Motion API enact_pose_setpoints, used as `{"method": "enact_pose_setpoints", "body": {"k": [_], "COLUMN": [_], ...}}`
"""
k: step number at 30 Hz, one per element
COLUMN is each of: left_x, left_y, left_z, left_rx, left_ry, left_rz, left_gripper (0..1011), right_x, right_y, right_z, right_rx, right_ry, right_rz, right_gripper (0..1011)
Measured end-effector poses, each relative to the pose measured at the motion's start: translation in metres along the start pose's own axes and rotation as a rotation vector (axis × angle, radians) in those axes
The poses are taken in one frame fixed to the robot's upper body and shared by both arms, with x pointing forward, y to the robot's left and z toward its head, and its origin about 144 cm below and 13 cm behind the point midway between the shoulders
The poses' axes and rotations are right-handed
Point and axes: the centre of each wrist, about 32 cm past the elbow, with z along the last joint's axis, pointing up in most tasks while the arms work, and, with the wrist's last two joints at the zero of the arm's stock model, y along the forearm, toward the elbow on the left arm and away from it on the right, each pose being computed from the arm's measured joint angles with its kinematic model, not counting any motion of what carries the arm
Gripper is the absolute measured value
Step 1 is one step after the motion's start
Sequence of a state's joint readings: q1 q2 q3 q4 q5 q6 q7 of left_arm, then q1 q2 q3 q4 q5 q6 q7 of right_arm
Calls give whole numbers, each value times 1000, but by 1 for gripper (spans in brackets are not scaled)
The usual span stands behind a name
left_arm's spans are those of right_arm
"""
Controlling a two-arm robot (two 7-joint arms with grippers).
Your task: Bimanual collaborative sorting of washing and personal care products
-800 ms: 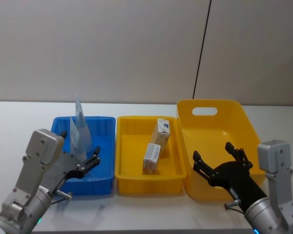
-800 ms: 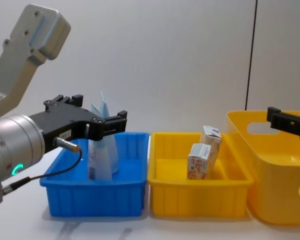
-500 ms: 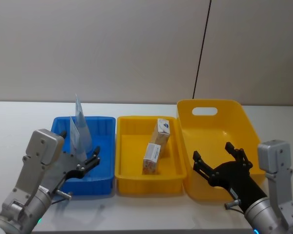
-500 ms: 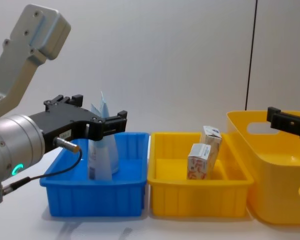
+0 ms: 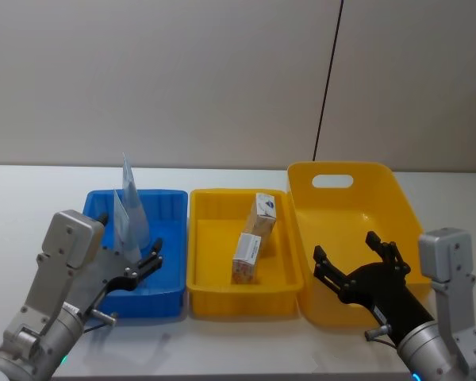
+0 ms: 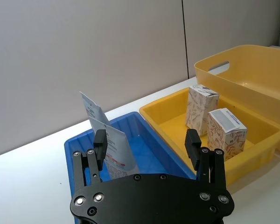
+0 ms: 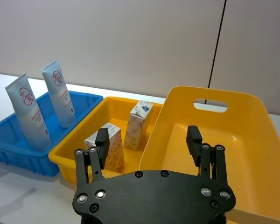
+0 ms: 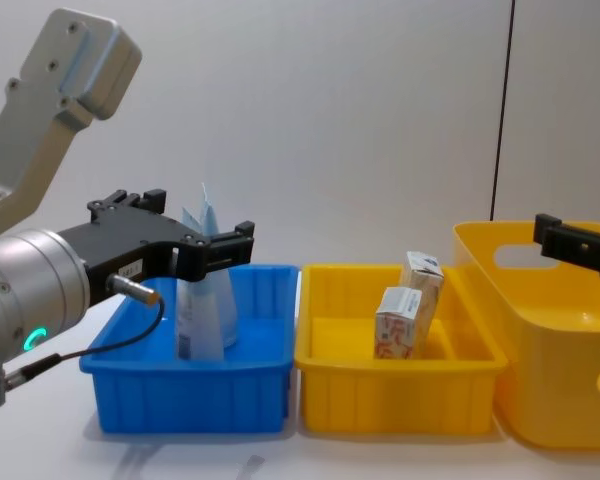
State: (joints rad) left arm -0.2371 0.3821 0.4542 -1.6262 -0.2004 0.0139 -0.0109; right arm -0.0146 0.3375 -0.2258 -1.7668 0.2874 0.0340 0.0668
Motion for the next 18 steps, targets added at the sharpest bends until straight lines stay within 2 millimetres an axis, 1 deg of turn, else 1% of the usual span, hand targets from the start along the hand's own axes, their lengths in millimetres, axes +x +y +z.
{"method": "enact_pose_setpoints", "body": {"k": [18], "left_x": [0], "left_y": [0], "left_z": [0], "left_rx": [0], "left_ry": [0], "left_rz": [0], "left_gripper": [1002], "right_x": [0], "right_y": [0], "right_z": [0], "right_rx": [0], "right_ry": [0], "right_rz": [0], "right_gripper": [1001]}}
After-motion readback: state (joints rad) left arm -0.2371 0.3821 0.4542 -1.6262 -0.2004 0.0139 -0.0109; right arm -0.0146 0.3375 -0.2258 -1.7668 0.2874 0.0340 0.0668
